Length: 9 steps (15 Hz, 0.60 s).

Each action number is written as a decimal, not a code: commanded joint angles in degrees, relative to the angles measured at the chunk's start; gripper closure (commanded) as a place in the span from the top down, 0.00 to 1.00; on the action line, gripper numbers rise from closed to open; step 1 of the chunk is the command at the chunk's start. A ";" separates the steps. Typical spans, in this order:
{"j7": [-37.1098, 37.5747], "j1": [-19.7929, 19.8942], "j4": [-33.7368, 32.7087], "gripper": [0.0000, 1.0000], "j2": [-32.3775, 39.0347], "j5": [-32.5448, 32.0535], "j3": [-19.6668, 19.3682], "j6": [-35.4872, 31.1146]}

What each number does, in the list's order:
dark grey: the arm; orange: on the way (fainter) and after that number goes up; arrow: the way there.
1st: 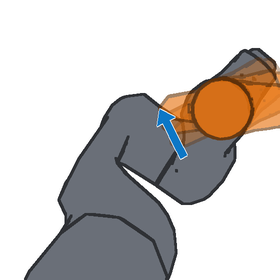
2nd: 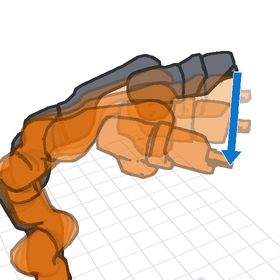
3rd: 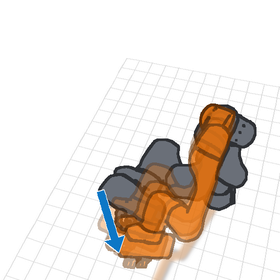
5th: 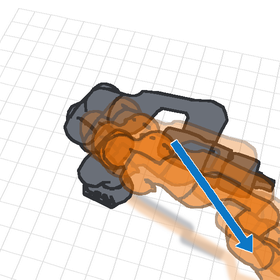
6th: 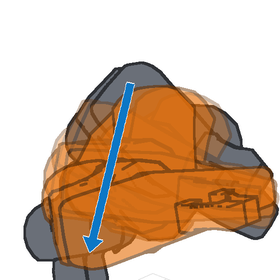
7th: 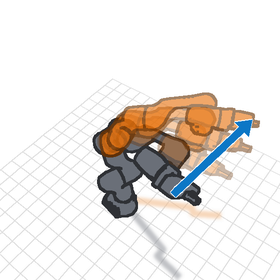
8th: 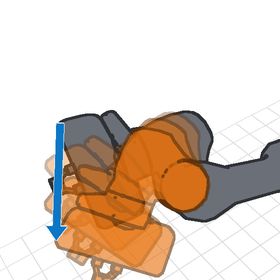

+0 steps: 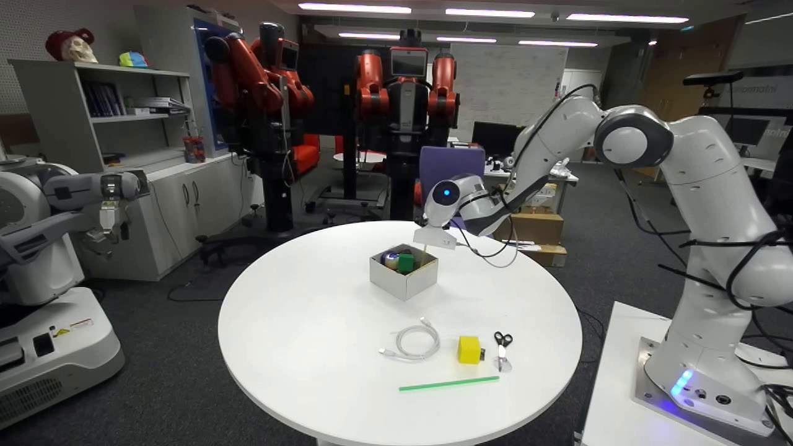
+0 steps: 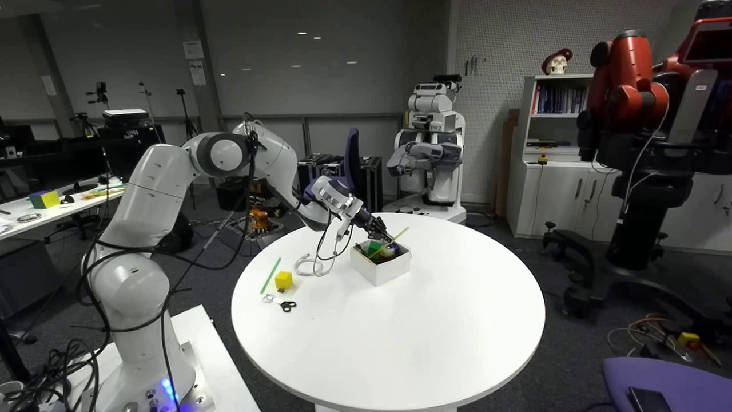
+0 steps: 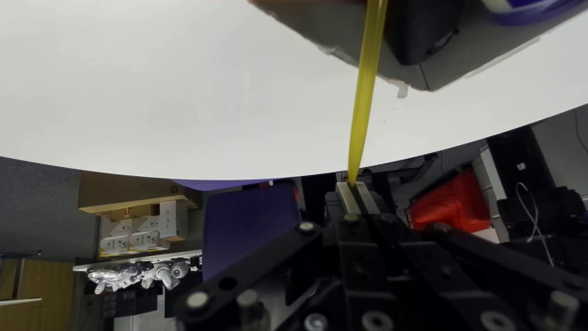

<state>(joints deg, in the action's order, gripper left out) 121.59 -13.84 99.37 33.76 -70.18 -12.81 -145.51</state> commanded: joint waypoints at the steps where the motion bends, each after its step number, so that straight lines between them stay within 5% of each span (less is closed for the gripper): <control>1: -0.34 2.30 -1.22 0.02 0.33 -1.77 4.00 2.04; 8: -1.27 3.28 -1.80 0.07 1.70 -1.18 6.41 1.74; 9: -1.40 3.44 -1.87 0.32 1.89 -0.98 6.63 1.78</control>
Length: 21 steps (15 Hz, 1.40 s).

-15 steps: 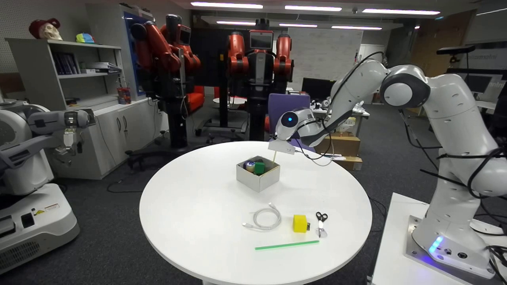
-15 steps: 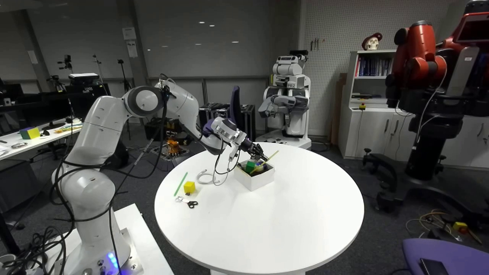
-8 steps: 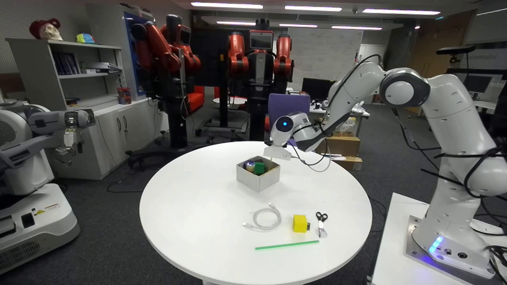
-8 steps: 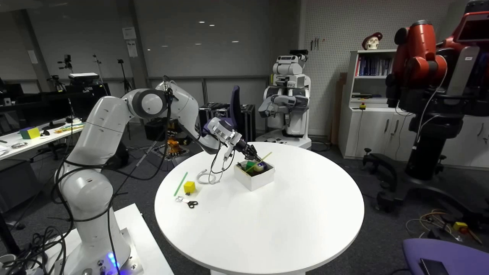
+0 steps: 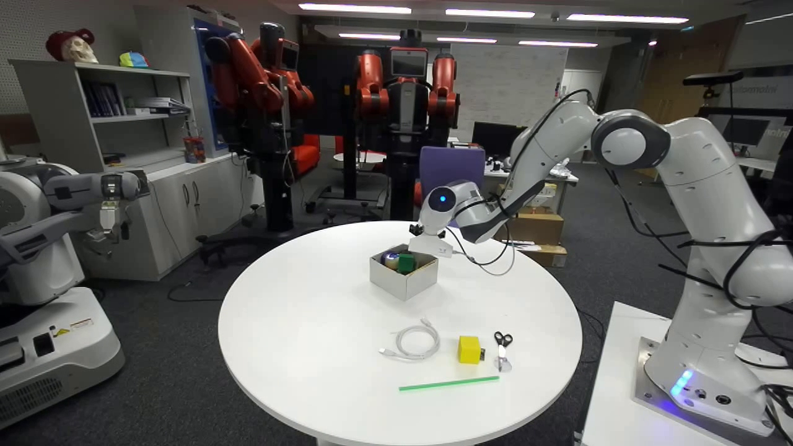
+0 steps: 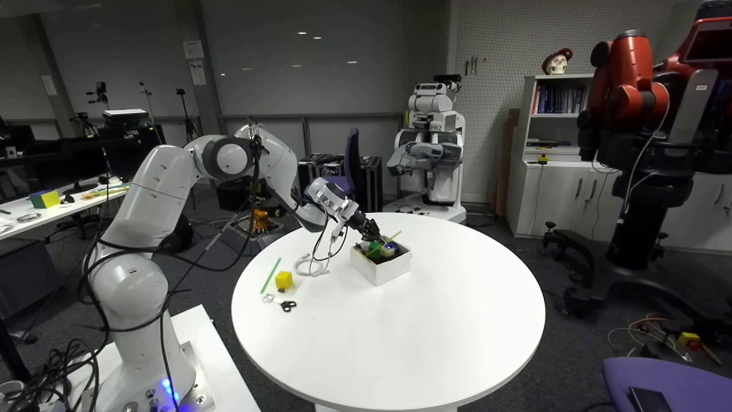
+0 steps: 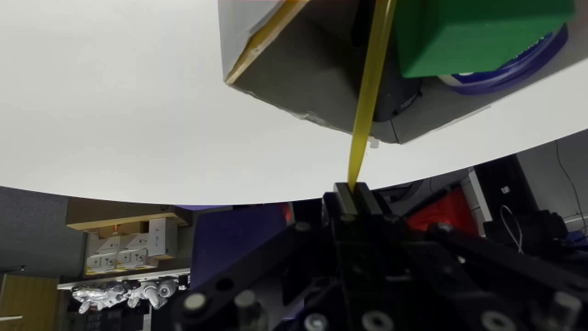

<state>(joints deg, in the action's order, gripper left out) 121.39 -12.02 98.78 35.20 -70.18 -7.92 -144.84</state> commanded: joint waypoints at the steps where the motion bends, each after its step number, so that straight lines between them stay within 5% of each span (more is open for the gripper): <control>1: -1.34 1.75 -1.32 0.32 0.62 -0.84 1.93 1.02; 10: -1.70 2.20 0.15 0.96 -0.82 -0.28 2.71 0.43; 13: -6.54 4.14 4.02 1.00 -3.86 4.72 5.36 -0.31; 21: -40.76 13.74 18.17 1.00 -15.31 32.23 18.87 -0.33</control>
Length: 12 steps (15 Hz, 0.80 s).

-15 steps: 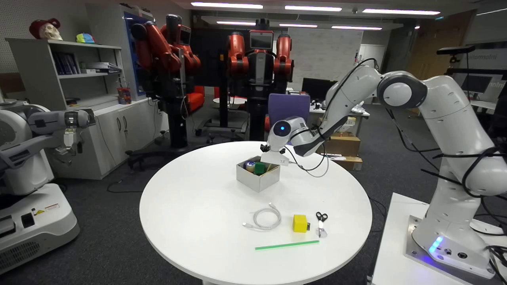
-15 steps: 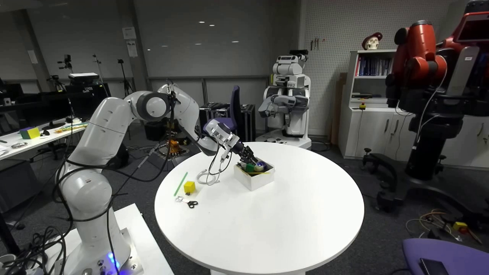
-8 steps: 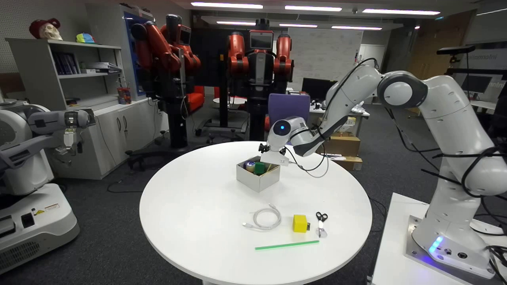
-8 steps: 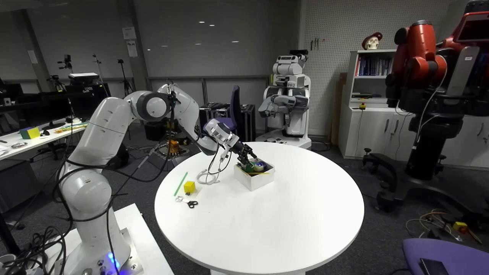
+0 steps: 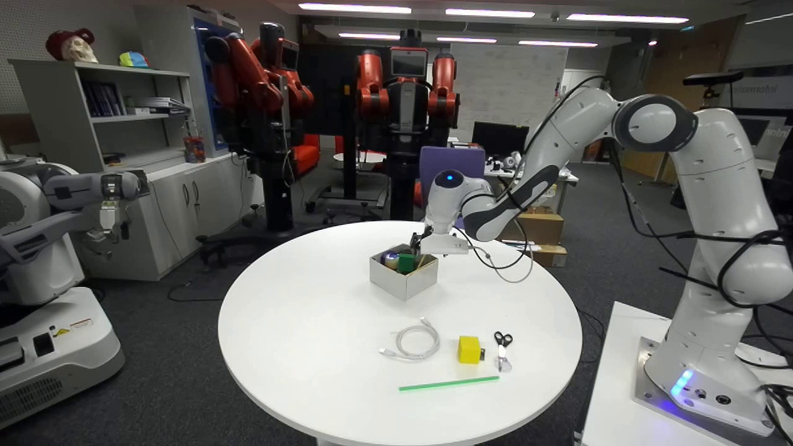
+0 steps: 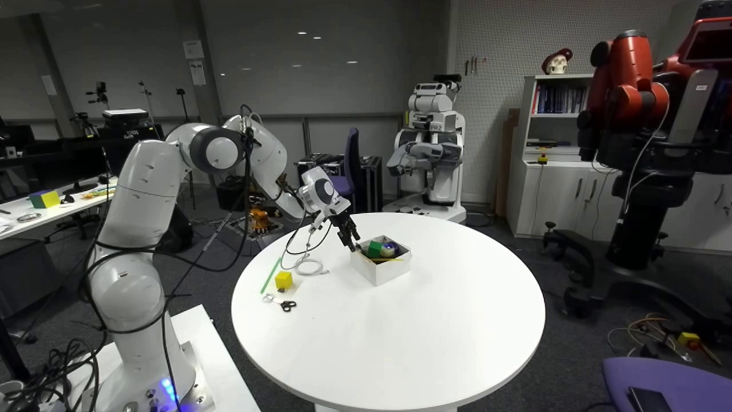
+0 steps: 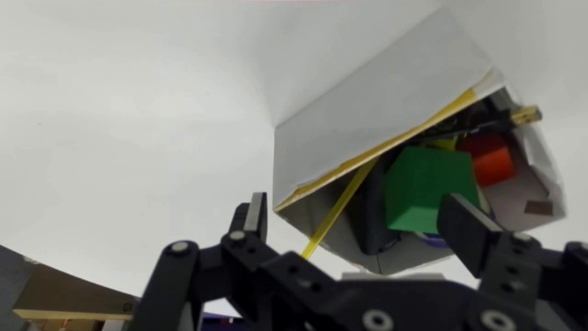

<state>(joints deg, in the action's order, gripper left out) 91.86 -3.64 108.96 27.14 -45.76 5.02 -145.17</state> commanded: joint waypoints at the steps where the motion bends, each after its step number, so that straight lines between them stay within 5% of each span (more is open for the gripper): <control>1: -15.66 6.94 9.88 1.00 -8.76 11.45 8.10 0.53; 6: -35.74 11.33 13.91 1.00 -10.37 28.83 15.51 6.36; 7: -39.97 4.88 13.66 1.00 -10.26 34.18 9.52 6.78; 12: -47.67 -1.56 11.95 1.00 -7.13 42.57 5.60 9.47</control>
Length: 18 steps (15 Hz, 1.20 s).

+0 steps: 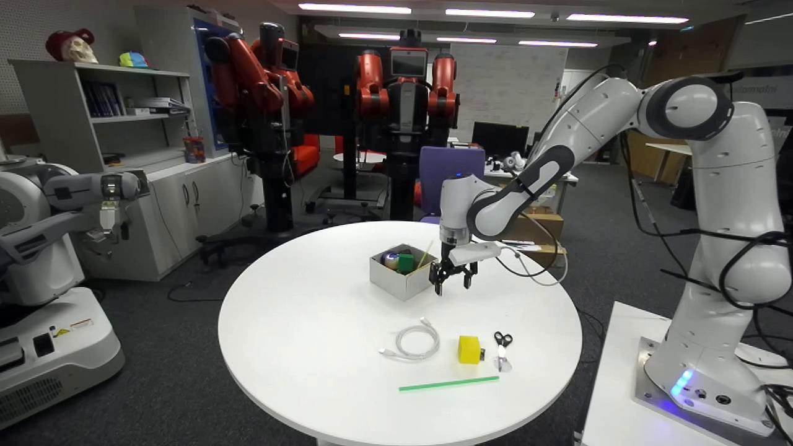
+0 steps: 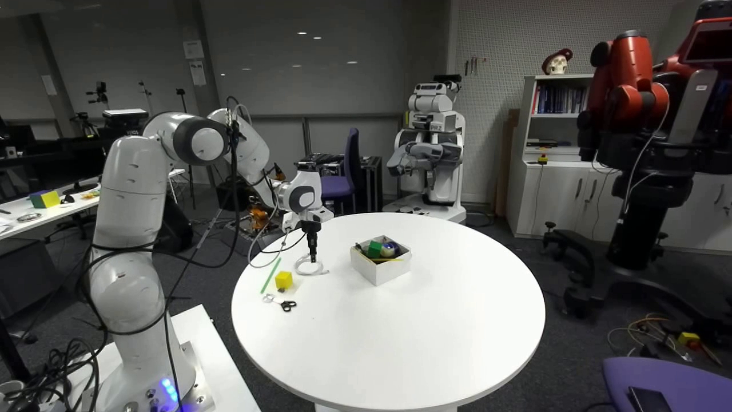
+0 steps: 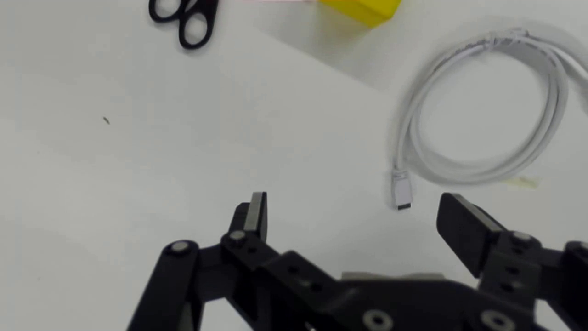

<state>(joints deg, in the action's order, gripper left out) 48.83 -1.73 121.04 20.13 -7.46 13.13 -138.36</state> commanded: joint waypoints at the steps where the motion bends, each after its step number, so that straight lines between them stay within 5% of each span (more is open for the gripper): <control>1: -5.67 -4.42 -0.16 1.00 0.32 5.40 -2.92 3.06; 10: -5.77 -10.26 0.89 1.00 6.38 6.03 -7.88 -6.90; 18: -12.28 -9.87 0.20 1.00 12.21 12.05 -6.43 -16.01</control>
<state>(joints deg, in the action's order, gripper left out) 40.42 -11.33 121.08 31.81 0.87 6.49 -152.31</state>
